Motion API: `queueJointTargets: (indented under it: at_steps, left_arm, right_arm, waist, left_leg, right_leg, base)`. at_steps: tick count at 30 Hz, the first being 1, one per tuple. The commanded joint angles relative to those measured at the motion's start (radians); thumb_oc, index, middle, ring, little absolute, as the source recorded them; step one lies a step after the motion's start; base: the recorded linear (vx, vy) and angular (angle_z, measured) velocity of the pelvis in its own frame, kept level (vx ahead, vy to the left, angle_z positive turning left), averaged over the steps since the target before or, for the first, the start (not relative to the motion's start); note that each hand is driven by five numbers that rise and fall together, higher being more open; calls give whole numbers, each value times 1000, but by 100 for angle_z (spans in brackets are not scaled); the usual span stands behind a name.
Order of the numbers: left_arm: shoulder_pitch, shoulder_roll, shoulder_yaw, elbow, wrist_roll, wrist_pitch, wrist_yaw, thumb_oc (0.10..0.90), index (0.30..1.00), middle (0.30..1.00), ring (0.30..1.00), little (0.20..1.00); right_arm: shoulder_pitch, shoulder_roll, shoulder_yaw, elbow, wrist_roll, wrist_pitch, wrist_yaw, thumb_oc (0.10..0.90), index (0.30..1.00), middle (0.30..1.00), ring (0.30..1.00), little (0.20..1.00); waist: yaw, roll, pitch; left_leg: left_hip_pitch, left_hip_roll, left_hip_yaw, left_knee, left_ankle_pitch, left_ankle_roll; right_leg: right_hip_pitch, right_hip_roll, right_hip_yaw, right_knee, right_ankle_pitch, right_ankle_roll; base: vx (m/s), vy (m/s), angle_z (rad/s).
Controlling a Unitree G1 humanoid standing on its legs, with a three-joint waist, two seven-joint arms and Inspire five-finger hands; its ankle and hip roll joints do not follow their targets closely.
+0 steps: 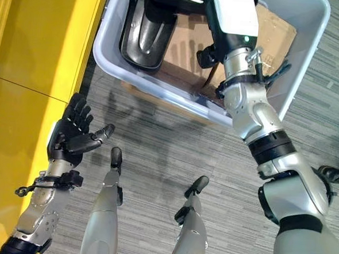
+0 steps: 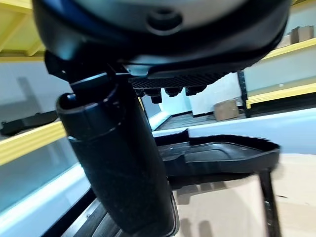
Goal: Move parts from the plastic box to the shelf.
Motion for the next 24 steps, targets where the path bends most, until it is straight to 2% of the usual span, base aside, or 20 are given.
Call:
queueJointTargets:
  at_steps: [1,15,19,20,24]
  left_arm:
    - [-2,45,18,-147,-2,-106,-3,900,1000,1000,1000,1000]
    - [11,58,10,-160,-28,-120,-3,900,1000,1000,1000,1000]
    - [14,57,9,-164,-31,-122,-2,900,1000,1000,1000,1000]
    - [23,56,10,-164,-30,-126,-2,900,1000,1000,1000,1000]
    - [34,48,13,-169,-29,-126,-2,900,1000,1000,1000,1000]
  right_arm:
    - [-188,-81,35,-20,27,-25,-82,900,1000,1000,1000,1000]
    - [-298,-147,172,225,183,-44,-47,900,1000,1000,1000,1000]
    - [-322,-148,202,295,206,-48,-39,900,1000,1000,1000,1000]
    - [-324,-155,231,335,205,-46,-27,900,1000,1000,1000,1000]
    - [-329,-171,296,411,190,-48,8,900,1000,1000,1000,1000]
  waist:
    - [30,-3,-18]
    - [60,3,-18]
    - [66,5,-18]
    - [71,6,-18]
    - [73,6,-18]
  left_leg:
    - [68,39,24,-43,-9,-32]
    - [-42,11,-12,-34,-9,-19]
    - [-65,6,-18,-32,-8,-18]
    - [-58,6,-29,-35,-29,-26]
    - [-80,3,-36,-32,-28,-26]
  right_leg:
    - [77,-37,-2,80,-60,78]
    - [32,-34,-28,71,-56,85]
    - [19,-33,-33,71,-57,85]
    - [27,-25,-22,73,-79,91]
    - [14,-25,-31,75,-81,91]
  base:
    - [30,-11,15]
    - [54,-6,8]
    - [46,-12,3]
    - [90,-24,-1]
    - [36,-5,3]
